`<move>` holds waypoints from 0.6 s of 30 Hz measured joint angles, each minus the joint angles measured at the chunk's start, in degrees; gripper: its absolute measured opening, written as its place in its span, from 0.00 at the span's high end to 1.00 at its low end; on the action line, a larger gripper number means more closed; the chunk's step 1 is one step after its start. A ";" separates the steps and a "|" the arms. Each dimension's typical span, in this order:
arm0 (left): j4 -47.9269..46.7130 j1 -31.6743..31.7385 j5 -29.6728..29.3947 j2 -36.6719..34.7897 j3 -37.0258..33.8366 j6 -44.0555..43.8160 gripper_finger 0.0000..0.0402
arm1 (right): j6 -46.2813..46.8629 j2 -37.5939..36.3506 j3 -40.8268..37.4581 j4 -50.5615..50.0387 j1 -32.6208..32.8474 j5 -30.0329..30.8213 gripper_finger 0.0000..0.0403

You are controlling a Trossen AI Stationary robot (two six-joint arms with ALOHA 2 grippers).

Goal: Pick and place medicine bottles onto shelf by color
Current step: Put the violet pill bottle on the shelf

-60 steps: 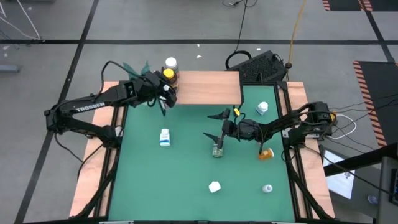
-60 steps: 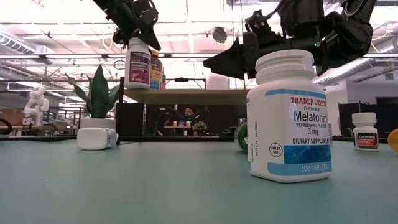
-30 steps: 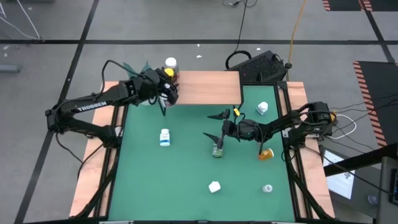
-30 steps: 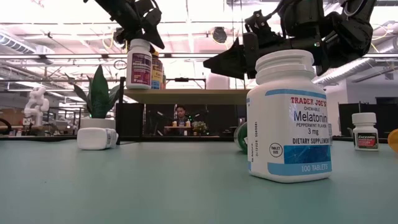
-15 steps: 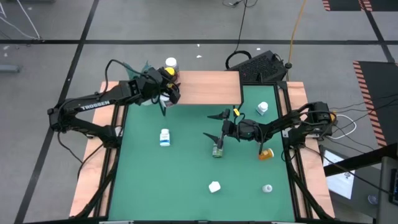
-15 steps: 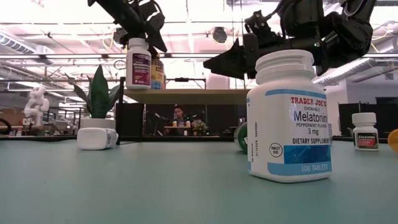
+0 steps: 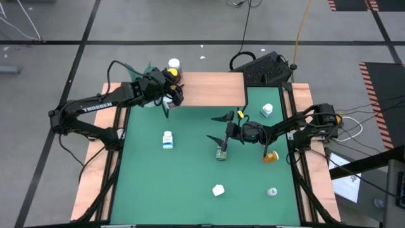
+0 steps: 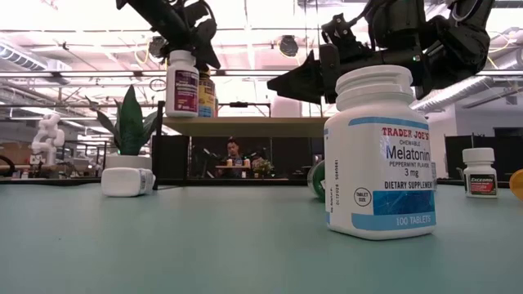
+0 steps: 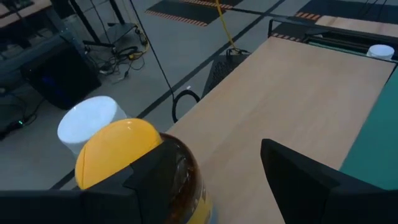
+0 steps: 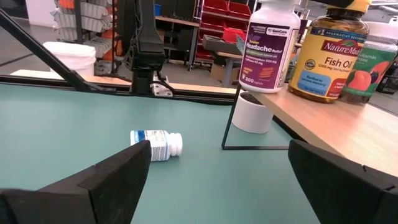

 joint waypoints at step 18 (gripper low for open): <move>1.78 0.00 0.00 0.02 0.00 6.16 0.41 | -0.32 0.00 0.00 0.00 0.00 0.01 0.07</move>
